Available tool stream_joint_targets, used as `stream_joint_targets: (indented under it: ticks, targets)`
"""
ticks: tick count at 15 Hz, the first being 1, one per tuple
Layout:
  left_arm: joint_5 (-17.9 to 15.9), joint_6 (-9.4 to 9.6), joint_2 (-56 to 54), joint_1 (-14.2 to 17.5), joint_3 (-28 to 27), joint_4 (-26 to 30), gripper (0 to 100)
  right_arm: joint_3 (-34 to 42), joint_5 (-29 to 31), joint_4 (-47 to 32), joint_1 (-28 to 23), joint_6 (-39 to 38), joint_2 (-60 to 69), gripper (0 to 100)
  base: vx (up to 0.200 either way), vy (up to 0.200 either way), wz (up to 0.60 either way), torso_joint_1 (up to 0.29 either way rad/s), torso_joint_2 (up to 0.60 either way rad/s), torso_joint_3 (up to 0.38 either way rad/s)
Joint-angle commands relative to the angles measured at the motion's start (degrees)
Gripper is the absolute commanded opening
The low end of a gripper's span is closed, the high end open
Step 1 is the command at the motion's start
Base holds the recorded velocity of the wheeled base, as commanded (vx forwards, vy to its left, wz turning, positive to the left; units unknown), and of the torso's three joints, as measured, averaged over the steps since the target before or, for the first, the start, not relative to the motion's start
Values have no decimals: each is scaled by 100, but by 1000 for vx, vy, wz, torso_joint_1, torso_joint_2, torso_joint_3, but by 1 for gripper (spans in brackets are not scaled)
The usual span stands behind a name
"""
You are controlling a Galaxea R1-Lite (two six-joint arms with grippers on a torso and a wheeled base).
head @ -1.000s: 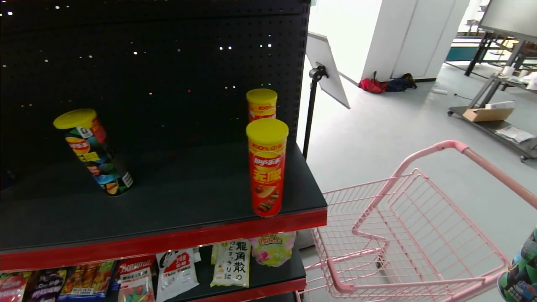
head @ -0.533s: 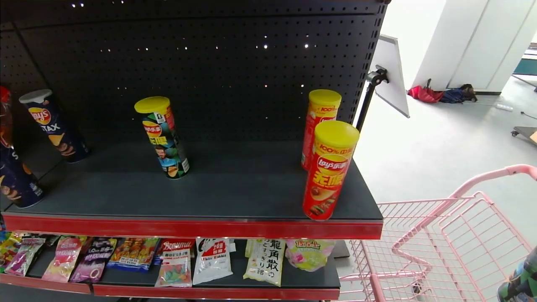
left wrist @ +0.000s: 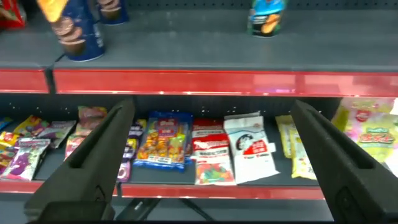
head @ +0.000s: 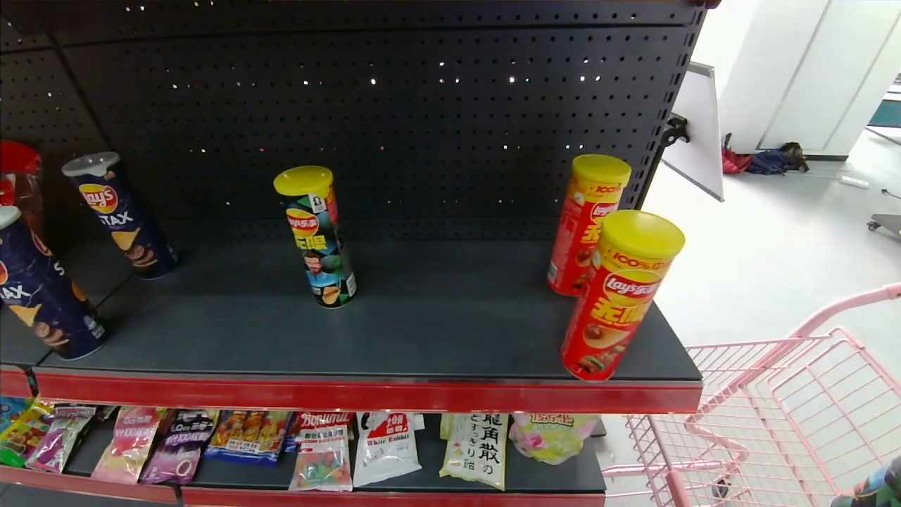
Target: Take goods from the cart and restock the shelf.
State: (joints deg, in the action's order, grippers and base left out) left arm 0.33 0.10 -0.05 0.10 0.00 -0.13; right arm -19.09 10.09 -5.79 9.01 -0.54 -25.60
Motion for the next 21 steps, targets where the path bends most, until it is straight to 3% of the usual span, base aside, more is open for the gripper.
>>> stream_joint_targets:
  ticks: [1, 13, 16, 21]
  targets:
    - [11, -1, 5, -1, 0, -4, 100, 19, 1, -1, 4, 1, 82, 0, 0, 200, 0, 7, 2, 7]
    - [2, 8, 5, -1, 0, -4, 100, 107, -7, -27, 127, 36, 178, 0, 0, 200, 0, 2, 4, 2]
    - [11, -1, 5, -1, 0, -4, 100, 389, -236, -36, 250, 185, 477, 0, 0, 200, 0, -1, 2, 2]
    - [2, 8, 225, -19, 0, -4, 100, 890, -570, 25, 453, 432, 767, 0, 0, 0, 0, 0, 0, 0]
